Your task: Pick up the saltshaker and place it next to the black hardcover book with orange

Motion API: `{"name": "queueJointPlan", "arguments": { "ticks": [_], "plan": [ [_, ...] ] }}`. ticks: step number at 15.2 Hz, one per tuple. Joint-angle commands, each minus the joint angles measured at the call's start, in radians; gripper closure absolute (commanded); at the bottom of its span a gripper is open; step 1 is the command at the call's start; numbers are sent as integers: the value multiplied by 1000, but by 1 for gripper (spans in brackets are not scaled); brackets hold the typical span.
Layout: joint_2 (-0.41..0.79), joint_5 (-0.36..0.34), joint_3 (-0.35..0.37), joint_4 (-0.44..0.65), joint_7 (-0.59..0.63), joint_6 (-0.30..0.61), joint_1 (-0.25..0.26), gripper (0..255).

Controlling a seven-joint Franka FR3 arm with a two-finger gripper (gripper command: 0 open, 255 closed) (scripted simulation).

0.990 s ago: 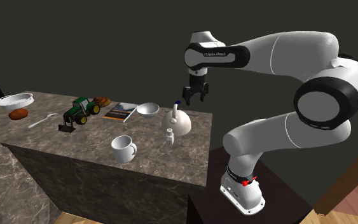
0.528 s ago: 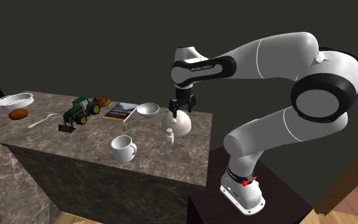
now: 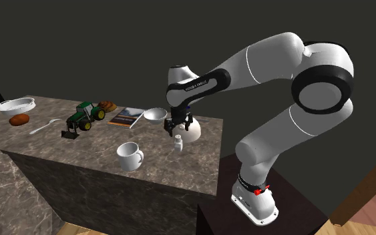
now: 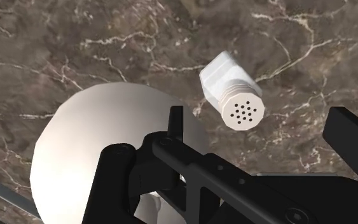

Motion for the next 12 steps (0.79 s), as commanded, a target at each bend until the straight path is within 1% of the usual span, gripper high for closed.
{"name": "queueJointPlan", "arguments": {
  "ticks": [1,6,12],
  "plan": [
    [21,3,10,-19,1,41,-1,0],
    [63,8,29,-53,4,117,-3,0],
    [63,8,29,-53,4,117,-3,0]
  ]
}}
